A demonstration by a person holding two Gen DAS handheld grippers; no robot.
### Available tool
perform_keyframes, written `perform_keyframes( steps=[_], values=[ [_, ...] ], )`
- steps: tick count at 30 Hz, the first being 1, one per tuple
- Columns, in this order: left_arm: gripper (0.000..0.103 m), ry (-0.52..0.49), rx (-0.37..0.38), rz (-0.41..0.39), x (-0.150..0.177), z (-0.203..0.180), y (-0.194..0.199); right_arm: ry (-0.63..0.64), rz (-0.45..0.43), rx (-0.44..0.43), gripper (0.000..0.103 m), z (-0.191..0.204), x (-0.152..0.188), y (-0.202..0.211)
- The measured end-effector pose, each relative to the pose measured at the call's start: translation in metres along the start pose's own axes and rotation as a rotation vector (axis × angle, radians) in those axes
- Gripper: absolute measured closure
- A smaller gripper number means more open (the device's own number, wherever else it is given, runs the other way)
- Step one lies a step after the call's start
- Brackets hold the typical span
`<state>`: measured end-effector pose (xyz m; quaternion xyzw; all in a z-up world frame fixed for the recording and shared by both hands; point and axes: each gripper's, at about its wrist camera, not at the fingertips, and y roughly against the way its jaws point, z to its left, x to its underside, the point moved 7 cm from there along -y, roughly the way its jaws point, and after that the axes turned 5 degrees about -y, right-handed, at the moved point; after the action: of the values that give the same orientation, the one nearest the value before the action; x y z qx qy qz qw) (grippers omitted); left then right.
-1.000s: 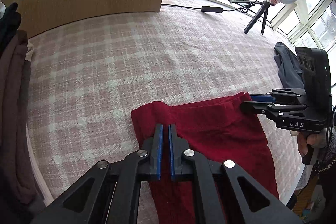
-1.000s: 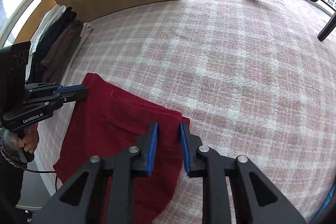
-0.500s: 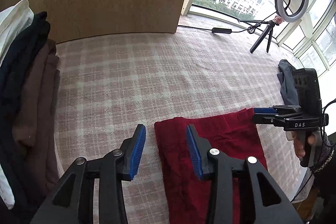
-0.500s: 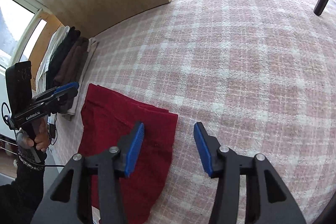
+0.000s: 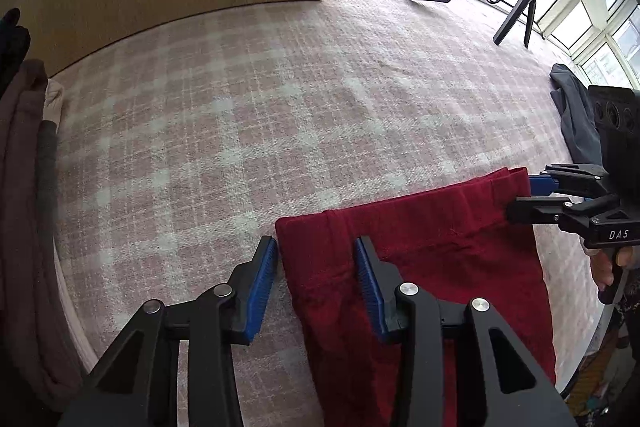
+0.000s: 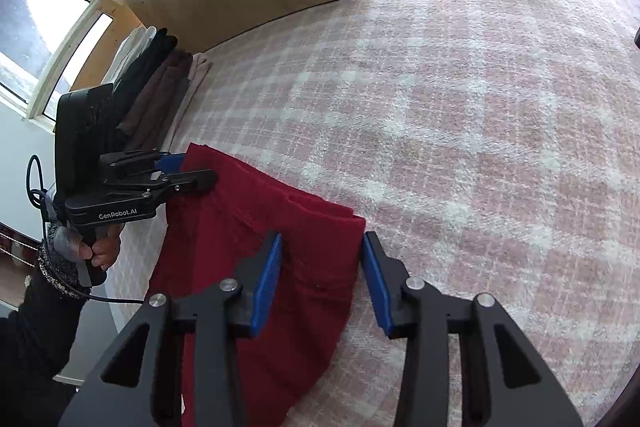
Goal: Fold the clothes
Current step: 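Grasp both ends of the folded garment with both grippers and lift, then carry the folded garment with both grippers to the clothes stack by the wooden board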
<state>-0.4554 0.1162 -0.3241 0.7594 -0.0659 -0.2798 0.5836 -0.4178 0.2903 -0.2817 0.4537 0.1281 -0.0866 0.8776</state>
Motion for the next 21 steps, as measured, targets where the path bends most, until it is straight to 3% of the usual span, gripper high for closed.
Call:
perform_keyframes(
  steps=[4, 5, 6, 10, 14, 21],
  values=[
    [0.081, -0.003, 0.024, -0.019, -0.001, -0.002, 0.002, -0.032, 0.006, -0.051, 0.086, -0.007, 0.004, 0.0],
    [0.09, -0.005, 0.03, -0.03, -0.001, -0.003, 0.003, -0.033, -0.002, -0.067, 0.088, -0.007, 0.005, 0.001],
    [0.092, -0.005, 0.037, -0.04, -0.001, -0.004, 0.005, -0.039, -0.01, -0.09, 0.091, -0.008, 0.005, 0.003],
    [0.094, 0.044, 0.102, -0.106, 0.002, -0.009, 0.032, -0.029, -0.065, -0.132, 0.093, 0.005, 0.007, 0.031],
    [0.093, 0.026, 0.137, -0.262, 0.012, -0.03, 0.116, 0.07, -0.167, -0.15, 0.093, 0.044, 0.012, 0.082],
    [0.093, -0.116, -0.001, -0.549, -0.009, -0.071, 0.278, 0.313, -0.416, -0.176, 0.093, 0.147, -0.01, 0.201]
  ],
)
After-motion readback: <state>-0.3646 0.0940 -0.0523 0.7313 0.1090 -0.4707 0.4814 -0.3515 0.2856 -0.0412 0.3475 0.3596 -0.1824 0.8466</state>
